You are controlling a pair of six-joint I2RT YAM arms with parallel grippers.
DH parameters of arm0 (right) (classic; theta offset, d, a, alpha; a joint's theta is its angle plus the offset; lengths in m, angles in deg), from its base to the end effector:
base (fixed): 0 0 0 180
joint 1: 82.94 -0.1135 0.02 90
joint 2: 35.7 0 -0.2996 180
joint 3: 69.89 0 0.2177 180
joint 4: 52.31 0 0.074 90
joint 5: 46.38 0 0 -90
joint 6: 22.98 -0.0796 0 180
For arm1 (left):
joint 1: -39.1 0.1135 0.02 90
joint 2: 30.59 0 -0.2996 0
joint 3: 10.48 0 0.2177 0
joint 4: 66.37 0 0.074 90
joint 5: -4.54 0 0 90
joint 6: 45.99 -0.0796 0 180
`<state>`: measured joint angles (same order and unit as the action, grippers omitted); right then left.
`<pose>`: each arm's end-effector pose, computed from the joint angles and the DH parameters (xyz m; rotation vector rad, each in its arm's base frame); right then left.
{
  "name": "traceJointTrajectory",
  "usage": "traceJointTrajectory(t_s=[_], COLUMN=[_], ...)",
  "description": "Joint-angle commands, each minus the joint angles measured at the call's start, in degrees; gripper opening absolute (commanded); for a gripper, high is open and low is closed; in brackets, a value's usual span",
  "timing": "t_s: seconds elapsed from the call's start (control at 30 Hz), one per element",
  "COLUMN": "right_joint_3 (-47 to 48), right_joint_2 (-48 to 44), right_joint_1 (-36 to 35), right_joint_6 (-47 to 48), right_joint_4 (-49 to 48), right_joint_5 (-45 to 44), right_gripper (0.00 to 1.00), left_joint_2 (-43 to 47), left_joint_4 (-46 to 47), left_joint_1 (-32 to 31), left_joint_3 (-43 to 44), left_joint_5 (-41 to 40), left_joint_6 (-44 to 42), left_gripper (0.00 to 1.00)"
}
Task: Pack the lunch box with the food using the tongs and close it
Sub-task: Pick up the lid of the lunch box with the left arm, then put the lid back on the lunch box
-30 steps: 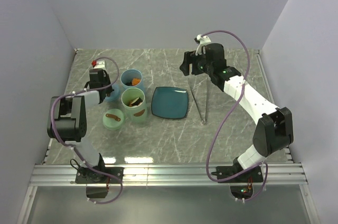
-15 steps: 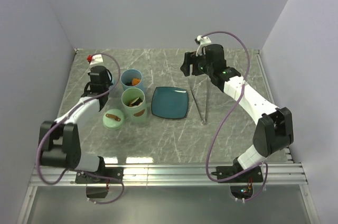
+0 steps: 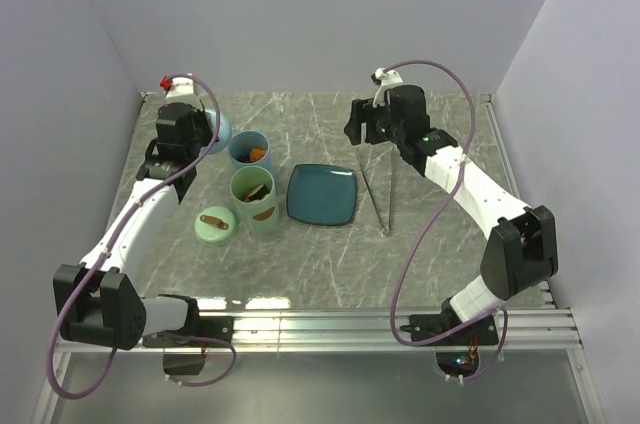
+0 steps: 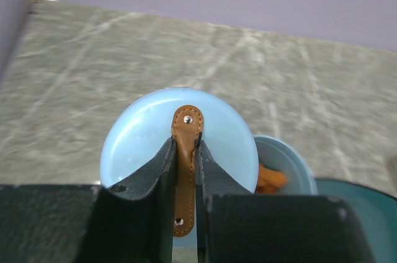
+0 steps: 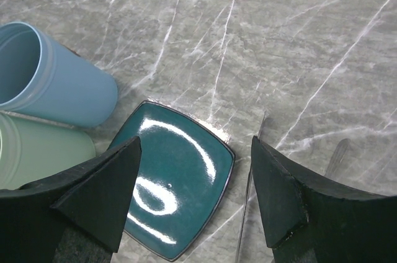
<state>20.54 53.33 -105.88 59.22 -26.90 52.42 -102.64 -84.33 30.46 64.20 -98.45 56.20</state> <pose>0.3378 0.1562 0.3563 -0.3655 1.9858 0.4967 0.2907 -0.0261 0.3684 -0.2149 1.8190 -0.0473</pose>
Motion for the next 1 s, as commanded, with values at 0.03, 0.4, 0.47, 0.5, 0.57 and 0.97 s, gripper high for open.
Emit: traceJointTrajectory(t_s=[0.03, 0.4, 0.47, 0.5, 0.57, 0.97], right_joint_3=[-1.1, -1.2, -1.2, -1.2, -1.4, -1.5], right_joint_2=[-3.3, -2.7, -2.6, -2.5, -2.5, -2.1], right_joint_1=[0.3, 0.3, 0.3, 0.3, 0.4, 0.2], right_joint_6=[0.1, 0.2, 0.2, 0.2, 0.2, 0.4], right_joint_4=[-2.4, -2.2, -2.1, -2.1, -2.3, -2.1], right_joint_5=[-0.6, -1.1, -1.2, -1.3, -1.3, -1.1], right_gripper=[0.78, 0.78, 0.78, 0.78, 0.78, 0.78], left_joint_2=[-3.0, -10.3, -11.4, -11.5, -11.5, -12.1], left_joint_4=[-3.5, -5.5, -5.9, -5.9, -5.2, -4.3], left_joint_1=[-1.1, -4.9, -5.2, -5.5, -5.6, -7.2], left_joint_3=[5.3, 8.8, 9.2, 9.1, 8.7, 8.5], left_joint_5=[13.3, 13.2, 13.2, 13.2, 13.2, 13.6], left_joint_6=[2.7, 4.3, 4.2, 4.2, 4.3, 4.3], left_gripper=[0.01, 0.01, 0.01, 0.01, 0.01, 0.01])
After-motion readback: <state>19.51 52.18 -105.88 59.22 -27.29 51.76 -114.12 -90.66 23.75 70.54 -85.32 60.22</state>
